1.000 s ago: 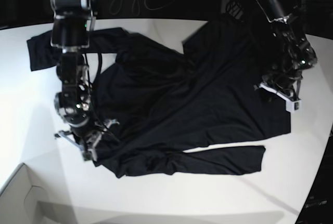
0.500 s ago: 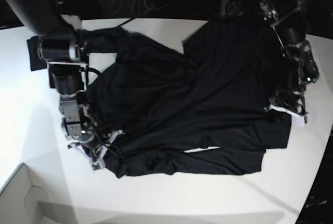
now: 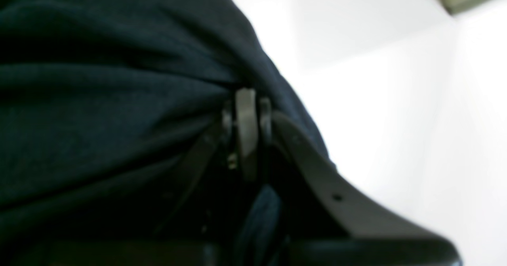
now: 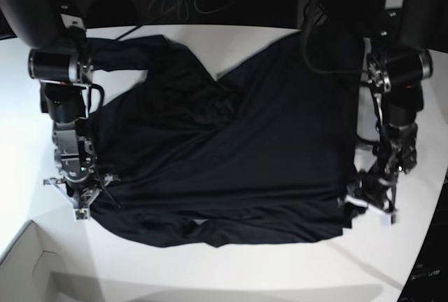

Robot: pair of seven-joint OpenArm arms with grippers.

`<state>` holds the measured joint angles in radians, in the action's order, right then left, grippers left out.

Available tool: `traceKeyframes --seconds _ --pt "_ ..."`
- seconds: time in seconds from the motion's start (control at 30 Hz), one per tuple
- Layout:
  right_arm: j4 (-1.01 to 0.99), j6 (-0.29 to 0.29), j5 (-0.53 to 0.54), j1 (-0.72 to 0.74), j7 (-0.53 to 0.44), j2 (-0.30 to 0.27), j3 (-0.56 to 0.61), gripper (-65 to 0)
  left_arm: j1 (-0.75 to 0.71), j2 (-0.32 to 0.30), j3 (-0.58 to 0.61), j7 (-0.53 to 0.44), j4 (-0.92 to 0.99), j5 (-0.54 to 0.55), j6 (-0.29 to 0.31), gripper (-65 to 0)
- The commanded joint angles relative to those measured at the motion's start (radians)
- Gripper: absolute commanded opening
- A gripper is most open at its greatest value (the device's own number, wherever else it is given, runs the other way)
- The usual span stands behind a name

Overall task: Layout the t-shirt on the table in an organized manner, then fold the t-shirt properly
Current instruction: 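Grasp the shirt hem with both grippers and pull it taut, then drag the shirt with both grippers toward the robot to flatten it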

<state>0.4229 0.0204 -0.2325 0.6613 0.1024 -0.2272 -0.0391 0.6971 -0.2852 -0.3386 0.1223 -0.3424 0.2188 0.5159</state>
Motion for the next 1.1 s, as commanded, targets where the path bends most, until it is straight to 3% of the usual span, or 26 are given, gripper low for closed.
traceKeyframes --seconds 0.0,0.1,0.2,0.27,0.43,0.5,0.6,0.67,0.73,0.93,1.07 --pt "0.018 -0.007 0.000 0.041 -0.025 -0.002 -0.002 -65.0 0.049 0.002 0.000 -0.023 -0.017 0.014 0.011 -51.2" --pt "0.054 -0.007 0.000 0.041 -0.026 0.001 -0.040 -65.0 0.071 0.007 -0.001 -0.003 -0.037 0.017 0.013 -51.2" --pt "0.192 -0.007 0.000 -0.015 -0.005 0.001 -0.118 -65.0 0.034 0.007 -0.001 0.113 -0.157 0.018 0.016 -51.2" --pt "0.314 -0.007 0.000 -0.058 0.035 0.004 -0.143 -65.0 -0.038 0.008 -0.003 0.216 -0.294 0.041 0.017 -51.2" --pt "0.624 -0.003 0.000 -0.189 0.227 0.032 -0.143 -65.0 -0.325 0.005 -0.003 0.420 -0.716 0.239 0.011 -51.2" --pt "0.753 0.057 0.002 -0.254 0.317 0.070 -0.146 -65.0 -0.439 0.005 -0.003 0.465 -0.858 0.298 0.011 -51.2" --pt "0.960 0.217 0.000 -0.369 0.429 0.136 -0.141 -65.0 -0.618 0.024 -0.058 0.517 -1.033 0.373 0.011 -51.2" --pt "1.085 0.293 -0.005 -0.443 0.495 0.200 -0.137 -65.0 -0.716 0.067 -0.098 0.537 -1.102 0.385 0.011 -51.2" --pt "1.166 0.318 -0.005 -0.495 0.530 0.240 -0.114 -65.0 -0.778 0.100 -0.124 0.538 -1.124 0.383 0.011 -51.2" --pt "1.263 0.323 -0.006 -0.642 0.550 0.246 0.025 -65.0 -0.805 0.119 -0.142 0.524 -0.996 0.302 0.016 -51.2" --pt "1.307 0.323 -0.006 -0.717 0.550 0.245 0.032 -65.0 -0.735 0.111 -0.136 0.409 -0.872 0.213 0.016 -51.2"
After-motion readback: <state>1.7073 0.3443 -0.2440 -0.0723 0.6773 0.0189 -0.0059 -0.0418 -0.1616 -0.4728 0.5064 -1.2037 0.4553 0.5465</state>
